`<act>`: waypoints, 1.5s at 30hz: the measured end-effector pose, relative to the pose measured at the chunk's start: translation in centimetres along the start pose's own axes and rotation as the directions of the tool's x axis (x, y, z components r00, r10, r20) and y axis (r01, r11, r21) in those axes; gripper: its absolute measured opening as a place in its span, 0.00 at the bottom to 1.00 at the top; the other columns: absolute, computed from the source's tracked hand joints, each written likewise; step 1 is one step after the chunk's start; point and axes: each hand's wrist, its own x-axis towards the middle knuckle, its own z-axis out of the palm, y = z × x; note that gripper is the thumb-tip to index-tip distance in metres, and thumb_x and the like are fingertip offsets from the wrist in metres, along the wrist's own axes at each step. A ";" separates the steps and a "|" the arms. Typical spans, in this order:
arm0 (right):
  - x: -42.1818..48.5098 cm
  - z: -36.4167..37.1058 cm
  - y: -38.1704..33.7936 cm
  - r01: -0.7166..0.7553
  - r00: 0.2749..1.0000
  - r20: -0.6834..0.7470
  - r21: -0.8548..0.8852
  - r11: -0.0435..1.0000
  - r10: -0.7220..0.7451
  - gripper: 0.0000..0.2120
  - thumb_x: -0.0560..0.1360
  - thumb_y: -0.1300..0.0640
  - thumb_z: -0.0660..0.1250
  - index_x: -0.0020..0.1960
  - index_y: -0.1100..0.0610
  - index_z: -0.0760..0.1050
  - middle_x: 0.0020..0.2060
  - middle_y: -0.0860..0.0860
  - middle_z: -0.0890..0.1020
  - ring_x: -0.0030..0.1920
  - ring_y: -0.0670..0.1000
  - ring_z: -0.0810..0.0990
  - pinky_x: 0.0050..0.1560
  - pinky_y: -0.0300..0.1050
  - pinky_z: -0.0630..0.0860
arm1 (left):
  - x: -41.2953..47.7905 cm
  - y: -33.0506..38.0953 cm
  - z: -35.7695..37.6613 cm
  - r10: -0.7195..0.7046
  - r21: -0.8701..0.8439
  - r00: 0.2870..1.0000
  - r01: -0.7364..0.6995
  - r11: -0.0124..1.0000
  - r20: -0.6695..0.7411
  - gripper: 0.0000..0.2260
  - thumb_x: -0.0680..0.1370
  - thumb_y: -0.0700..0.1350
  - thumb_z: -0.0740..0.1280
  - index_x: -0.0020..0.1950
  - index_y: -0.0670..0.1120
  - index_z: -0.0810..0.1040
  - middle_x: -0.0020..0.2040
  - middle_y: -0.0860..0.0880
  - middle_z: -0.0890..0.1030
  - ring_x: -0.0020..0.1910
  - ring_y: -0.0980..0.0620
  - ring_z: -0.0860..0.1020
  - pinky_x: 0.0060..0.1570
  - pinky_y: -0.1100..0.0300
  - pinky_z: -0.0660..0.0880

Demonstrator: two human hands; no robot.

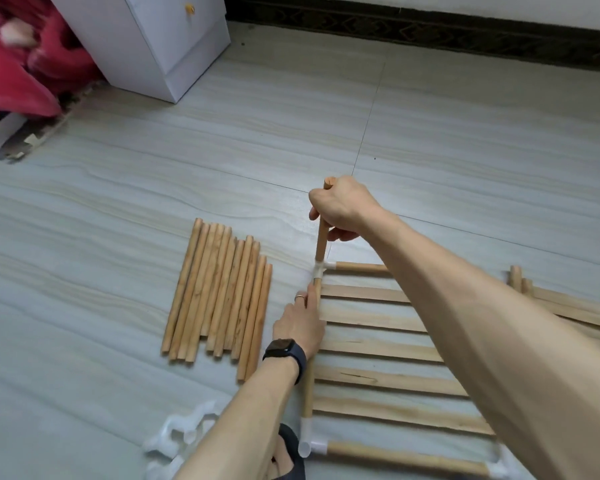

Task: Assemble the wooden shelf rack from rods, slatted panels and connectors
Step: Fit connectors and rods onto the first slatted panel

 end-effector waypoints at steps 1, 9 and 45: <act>0.0 0.3 -0.2 -0.004 1.000 0.010 -0.010 1.000 0.004 0.14 0.71 0.56 0.56 0.44 0.56 0.81 0.29 0.49 0.82 0.27 0.53 0.84 0.37 0.47 0.82 | -0.4 0.1 0.4 0.006 0.036 1.000 -0.006 0.999 0.008 0.35 0.83 0.48 0.61 0.82 0.50 0.42 0.75 0.46 0.64 0.64 0.43 0.72 0.51 0.49 0.75; 0.2 0.4 0.3 -0.057 0.997 0.046 -0.020 0.998 0.058 0.17 0.73 0.52 0.57 0.43 0.56 0.84 0.33 0.52 0.83 0.33 0.54 0.87 0.37 0.44 0.80 | -0.9 -0.8 3.3 0.020 0.092 0.999 -0.017 0.996 -0.029 0.31 0.86 0.55 0.47 0.77 0.52 0.26 0.83 0.53 0.41 0.82 0.45 0.45 0.76 0.34 0.44; -4.5 6.1 13.3 0.052 0.998 0.055 -0.384 0.922 -0.034 0.44 0.73 0.23 0.48 0.82 0.45 0.50 0.77 0.50 0.67 0.77 0.57 0.65 0.74 0.60 0.65 | 3.2 -2.1 1.9 0.109 0.113 0.960 -0.082 0.990 -0.257 0.29 0.85 0.51 0.50 0.83 0.49 0.41 0.80 0.50 0.60 0.77 0.46 0.59 0.75 0.40 0.54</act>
